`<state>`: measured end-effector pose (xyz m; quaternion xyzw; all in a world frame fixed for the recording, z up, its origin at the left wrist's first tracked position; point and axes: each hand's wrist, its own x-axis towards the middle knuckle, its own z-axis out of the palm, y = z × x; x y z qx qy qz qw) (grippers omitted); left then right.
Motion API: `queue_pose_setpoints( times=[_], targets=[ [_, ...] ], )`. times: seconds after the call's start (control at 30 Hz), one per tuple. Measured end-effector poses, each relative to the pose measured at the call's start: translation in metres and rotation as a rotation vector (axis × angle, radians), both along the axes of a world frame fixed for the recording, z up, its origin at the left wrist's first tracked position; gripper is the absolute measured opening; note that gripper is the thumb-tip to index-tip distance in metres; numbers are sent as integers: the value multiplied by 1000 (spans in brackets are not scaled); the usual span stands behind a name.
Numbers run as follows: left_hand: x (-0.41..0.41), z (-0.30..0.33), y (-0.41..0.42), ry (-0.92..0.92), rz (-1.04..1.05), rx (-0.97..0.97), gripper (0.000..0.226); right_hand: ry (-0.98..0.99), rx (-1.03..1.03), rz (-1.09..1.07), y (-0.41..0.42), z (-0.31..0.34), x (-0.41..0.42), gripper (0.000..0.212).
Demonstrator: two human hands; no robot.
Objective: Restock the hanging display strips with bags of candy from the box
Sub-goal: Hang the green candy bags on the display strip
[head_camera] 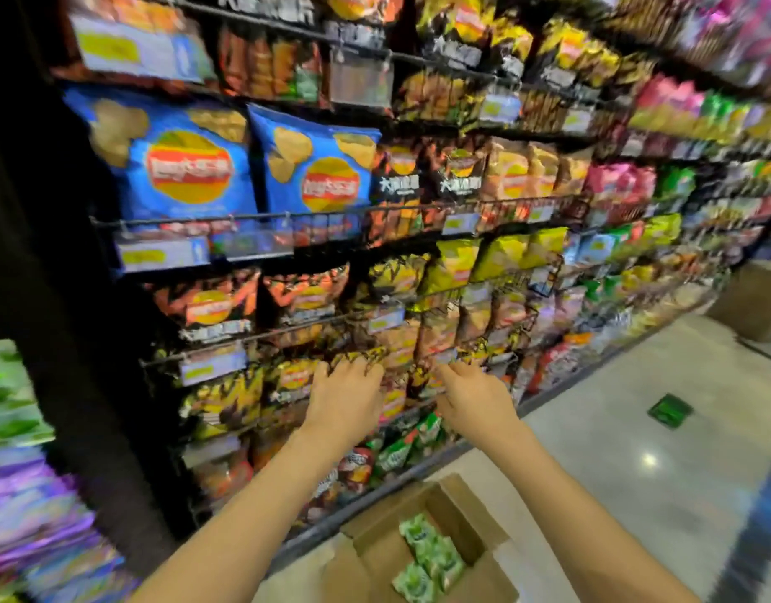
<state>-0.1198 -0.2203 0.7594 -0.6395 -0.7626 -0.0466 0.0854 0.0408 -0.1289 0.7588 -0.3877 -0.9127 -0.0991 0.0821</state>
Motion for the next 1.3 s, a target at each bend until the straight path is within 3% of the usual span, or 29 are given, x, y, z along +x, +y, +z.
queue_pose_setpoints(
  times=[0.07, 0.4, 0.93, 1.1, 1.3],
  targets=[
    [20, -12, 13, -14, 6, -29, 36, -16, 17, -18, 13, -10, 21, 38],
    [70, -78, 83, -77, 15, -212, 40, -71, -270, -96, 80, -90, 81, 31],
    [85, -191, 207, -229, 42, -477, 34, -222, -573, -138, 202, -204, 86, 34],
    [94, -221, 229, -310, 154, -608, 39, -333, -692, -101, 235, -229, 88, 38],
    [107, -261, 247, -381, 377, -634, 38, -468, -717, 22, 282, -259, 82, 36]
  ],
)
